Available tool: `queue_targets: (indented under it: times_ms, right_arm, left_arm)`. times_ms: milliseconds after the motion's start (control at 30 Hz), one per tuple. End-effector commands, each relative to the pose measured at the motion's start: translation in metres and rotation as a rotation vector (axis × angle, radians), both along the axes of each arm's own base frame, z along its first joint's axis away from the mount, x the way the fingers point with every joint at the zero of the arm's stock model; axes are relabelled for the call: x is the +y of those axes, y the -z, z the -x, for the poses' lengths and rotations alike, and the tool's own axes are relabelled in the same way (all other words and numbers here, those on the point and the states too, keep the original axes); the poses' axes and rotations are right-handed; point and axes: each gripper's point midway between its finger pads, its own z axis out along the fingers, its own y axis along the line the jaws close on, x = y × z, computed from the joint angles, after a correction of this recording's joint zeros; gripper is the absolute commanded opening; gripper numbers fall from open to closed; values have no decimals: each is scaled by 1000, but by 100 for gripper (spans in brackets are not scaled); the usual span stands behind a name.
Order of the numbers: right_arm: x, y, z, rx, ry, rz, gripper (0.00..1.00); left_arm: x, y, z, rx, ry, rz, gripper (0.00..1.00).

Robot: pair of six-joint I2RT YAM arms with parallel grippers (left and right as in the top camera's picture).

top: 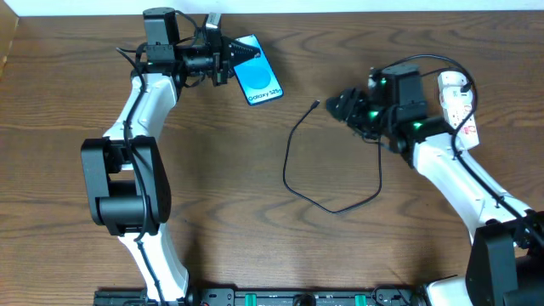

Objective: Plug charger to phone and switch on socket
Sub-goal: 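Grasp the black cable's USB-C plug with the right gripper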

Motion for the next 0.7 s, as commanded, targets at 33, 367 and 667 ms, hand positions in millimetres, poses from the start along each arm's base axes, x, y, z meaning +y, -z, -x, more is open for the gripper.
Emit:
queue_targets:
  times_ms: [33,367,667]
  right_arm:
    - [8,1,-3,-25,-15,17,53]
    - [35,34,-41,170,-38,68,43]
    - [57,71,-55,285,0,28,38]
  left_arm:
    - [17,-23,9,-32,46,63,7]
    - [28,-23,6,-16,22,66,7]
    - [29,-22,4,-15,13,60,7]
